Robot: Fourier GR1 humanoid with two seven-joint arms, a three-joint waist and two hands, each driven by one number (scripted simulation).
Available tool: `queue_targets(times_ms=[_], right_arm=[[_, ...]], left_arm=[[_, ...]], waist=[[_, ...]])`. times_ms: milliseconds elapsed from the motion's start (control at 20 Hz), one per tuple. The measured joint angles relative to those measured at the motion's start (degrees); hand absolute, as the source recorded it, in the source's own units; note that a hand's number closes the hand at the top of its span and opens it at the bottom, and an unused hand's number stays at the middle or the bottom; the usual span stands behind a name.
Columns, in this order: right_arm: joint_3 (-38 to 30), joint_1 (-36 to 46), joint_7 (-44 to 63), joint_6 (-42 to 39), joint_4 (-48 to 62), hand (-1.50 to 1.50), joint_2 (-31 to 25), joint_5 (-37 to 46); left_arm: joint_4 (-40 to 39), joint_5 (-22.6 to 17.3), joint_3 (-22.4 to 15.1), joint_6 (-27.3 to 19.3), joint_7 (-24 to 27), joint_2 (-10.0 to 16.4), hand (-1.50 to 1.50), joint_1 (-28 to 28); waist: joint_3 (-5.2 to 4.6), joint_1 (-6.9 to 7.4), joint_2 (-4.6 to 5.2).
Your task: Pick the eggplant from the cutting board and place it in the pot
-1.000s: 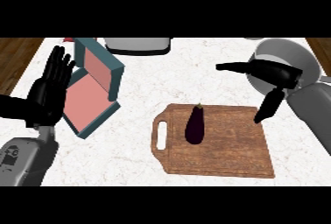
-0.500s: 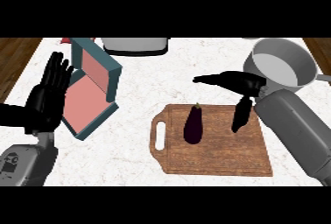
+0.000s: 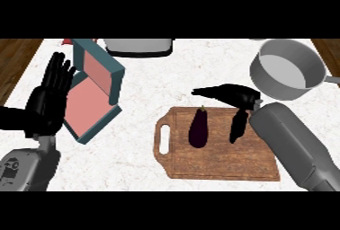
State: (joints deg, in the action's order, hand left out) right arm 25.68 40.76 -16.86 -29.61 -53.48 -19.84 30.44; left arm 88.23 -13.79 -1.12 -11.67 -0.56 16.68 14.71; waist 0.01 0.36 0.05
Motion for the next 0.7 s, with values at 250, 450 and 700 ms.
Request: queue_targets(times_ms=[250, 450, 700], right_arm=[[-1.7, -2.2, 0.5, -0.1, -3.1, -1.50, 1.9, 3.0], [-2.2, -3.1, 2.5, 0.8, -3.2, -1.50, 3.4, 6.5], [-2.8, -3.0, 2.4, 4.0, 1.8, -1.50, 6.7, 11.0]], left_arm=[[0.3, 1.5, 0.8, 0.3, -0.3, -1.0, 0.00, -0.2], [0.6, 2.1, 1.5, 0.7, -1.0, -1.4, 0.00, 0.2], [-0.5, 2.1, 2.8, 1.9, -1.9, -1.7, 0.00, 1.8]], waist=[[0.00, -0.18, -0.06], [-0.01, -0.19, -0.07], [0.00, -0.06, 0.02]])
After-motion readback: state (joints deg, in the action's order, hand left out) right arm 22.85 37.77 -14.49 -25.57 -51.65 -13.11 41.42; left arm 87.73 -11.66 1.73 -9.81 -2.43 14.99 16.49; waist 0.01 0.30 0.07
